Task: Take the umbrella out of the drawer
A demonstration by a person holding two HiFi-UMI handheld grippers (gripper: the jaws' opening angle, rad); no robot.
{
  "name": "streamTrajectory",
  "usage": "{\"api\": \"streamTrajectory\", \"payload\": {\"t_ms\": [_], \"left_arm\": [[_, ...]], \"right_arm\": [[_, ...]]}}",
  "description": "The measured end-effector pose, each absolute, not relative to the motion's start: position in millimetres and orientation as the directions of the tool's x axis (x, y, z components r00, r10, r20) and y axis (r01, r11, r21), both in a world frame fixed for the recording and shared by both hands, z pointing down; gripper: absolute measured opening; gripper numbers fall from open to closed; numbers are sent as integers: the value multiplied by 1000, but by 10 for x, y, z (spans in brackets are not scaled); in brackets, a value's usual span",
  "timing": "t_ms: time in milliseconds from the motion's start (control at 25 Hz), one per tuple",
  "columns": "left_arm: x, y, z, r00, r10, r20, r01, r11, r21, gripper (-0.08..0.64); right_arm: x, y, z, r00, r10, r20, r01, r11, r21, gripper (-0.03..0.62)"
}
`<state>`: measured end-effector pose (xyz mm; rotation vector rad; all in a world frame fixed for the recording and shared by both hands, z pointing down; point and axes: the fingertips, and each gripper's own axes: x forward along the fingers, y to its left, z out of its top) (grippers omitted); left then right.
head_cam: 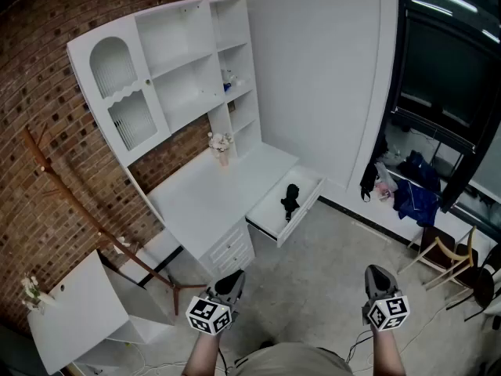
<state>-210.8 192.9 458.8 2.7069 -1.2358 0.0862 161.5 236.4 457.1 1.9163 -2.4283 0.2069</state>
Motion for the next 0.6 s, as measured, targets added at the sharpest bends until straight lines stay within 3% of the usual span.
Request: {"api": "streamTrajectory", "payload": {"t_ms": [600], "left_arm": [[-1918, 2064, 4592, 652, -747, 130, -758, -641, 120, 26]], "right_arm": [[1748, 2391, 4543, -254, -962, 97, -965, 245, -99, 37]]}}
